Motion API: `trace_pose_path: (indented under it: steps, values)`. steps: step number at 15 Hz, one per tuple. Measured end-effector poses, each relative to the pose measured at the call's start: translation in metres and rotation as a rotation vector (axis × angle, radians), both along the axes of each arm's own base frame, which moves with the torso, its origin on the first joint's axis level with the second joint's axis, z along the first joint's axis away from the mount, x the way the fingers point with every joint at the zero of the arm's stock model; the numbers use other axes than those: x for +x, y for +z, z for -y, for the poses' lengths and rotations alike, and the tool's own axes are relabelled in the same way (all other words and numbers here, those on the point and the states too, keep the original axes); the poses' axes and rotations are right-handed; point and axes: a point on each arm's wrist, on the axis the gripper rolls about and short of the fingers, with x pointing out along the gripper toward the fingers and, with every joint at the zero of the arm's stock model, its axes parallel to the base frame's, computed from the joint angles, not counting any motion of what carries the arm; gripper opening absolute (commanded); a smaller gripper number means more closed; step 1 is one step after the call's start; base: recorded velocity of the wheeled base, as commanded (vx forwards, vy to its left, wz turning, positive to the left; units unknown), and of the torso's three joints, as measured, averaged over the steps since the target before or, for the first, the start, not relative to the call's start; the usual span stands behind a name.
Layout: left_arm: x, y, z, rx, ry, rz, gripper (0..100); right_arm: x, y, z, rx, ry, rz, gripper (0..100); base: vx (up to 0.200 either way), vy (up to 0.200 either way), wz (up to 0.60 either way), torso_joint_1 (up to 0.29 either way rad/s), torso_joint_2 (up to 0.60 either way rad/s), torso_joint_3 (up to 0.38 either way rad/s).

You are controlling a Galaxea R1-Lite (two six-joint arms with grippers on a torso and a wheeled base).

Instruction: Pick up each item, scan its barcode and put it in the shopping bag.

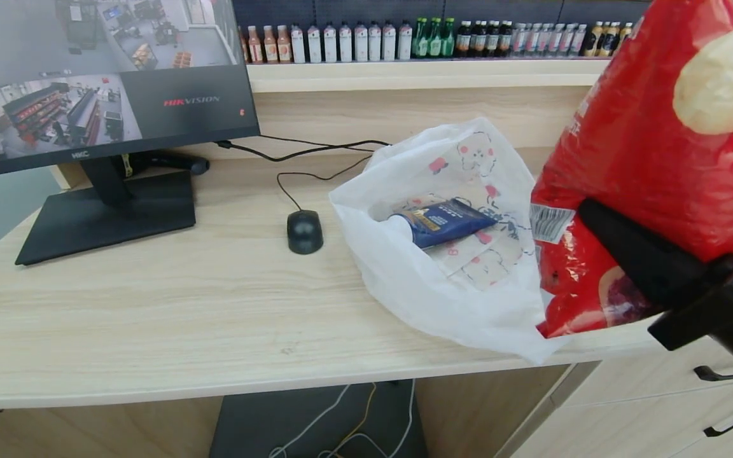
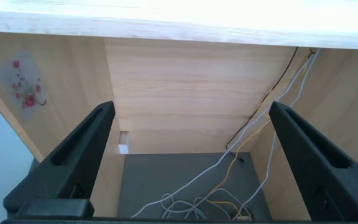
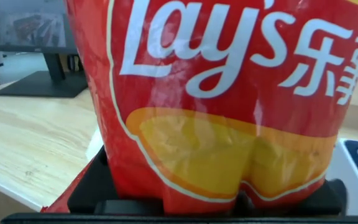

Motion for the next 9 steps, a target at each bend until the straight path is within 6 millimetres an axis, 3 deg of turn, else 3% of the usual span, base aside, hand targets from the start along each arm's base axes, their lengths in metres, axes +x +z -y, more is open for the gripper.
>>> trace_pose_path:
  steps: [4,9]
  values:
    - [0.0,0.0,0.0,0.0,0.001,0.0,100,0.02,0.012,-0.019,0.023,-0.016,0.014,0,0.0,0.0,0.0,0.0,0.0,0.0]
    - [0.0,0.0,0.0,0.0,0.001,0.0,100,0.048,0.007,-0.042,0.022,-0.046,-0.018,0,0.0,0.0,0.0,0.0,0.0,0.0]
